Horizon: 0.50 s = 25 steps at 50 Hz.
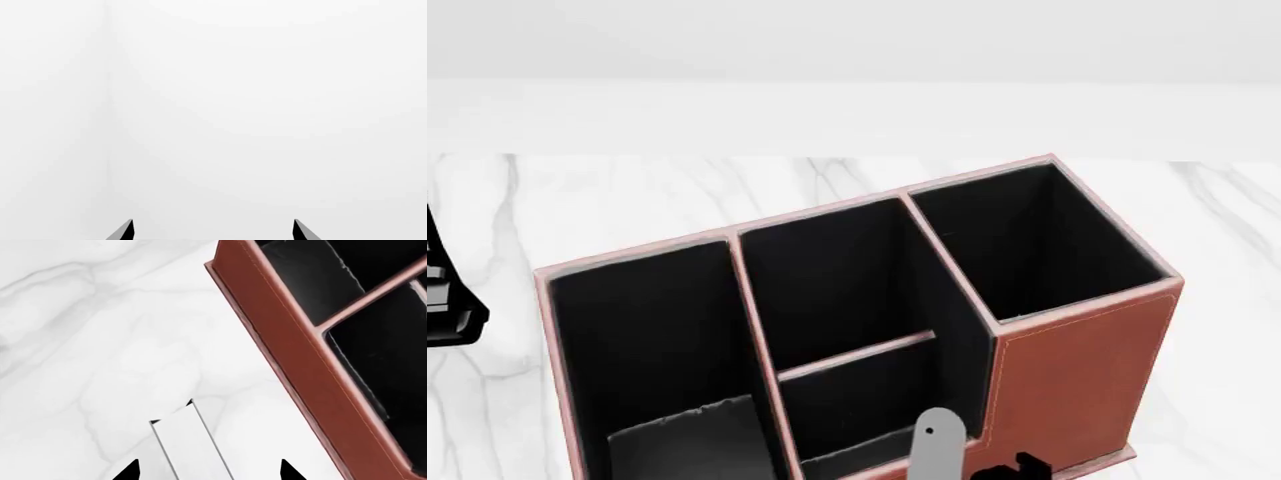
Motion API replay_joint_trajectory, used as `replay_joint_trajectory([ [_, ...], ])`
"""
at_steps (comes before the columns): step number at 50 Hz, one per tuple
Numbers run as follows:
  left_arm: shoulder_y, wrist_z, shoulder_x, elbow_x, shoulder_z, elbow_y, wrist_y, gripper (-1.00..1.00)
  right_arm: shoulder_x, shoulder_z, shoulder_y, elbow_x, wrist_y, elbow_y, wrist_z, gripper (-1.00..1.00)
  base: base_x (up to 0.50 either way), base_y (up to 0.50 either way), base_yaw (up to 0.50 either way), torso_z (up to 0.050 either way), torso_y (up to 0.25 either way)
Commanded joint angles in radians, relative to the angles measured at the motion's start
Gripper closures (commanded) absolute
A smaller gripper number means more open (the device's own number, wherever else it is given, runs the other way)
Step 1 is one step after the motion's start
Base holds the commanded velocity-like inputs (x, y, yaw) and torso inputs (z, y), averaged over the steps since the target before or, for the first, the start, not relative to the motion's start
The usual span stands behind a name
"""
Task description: Pick up the book and place it in the front compartment of the caddy.
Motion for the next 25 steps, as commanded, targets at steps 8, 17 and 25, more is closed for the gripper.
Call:
replay_joint_trajectory([
  [8,0.007,0.019,0.013,0.002,-0.022,-0.007,0.012,-1.00,-0.043,-0.040,-0.035,-0.054,-0.032,0.048,-0.020,-1.00,0.00,0.00,0.00,0.000,0.000],
  [17,0.008,0.016,0.011,0.001,-0.018,-0.008,0.015,-1.00,-0.053,-0.085,-0.064,-0.080,-0.048,0.072,-0.022,-1.00,0.00,0.00,0.00,0.000,0.000],
  [25,0.010,0.014,0.010,-0.003,-0.019,-0.010,0.019,-1.00,-0.059,-0.101,-0.076,-0.092,-0.049,0.090,-0.015,-1.00,0.00,0.00,0.00,0.000,0.000],
])
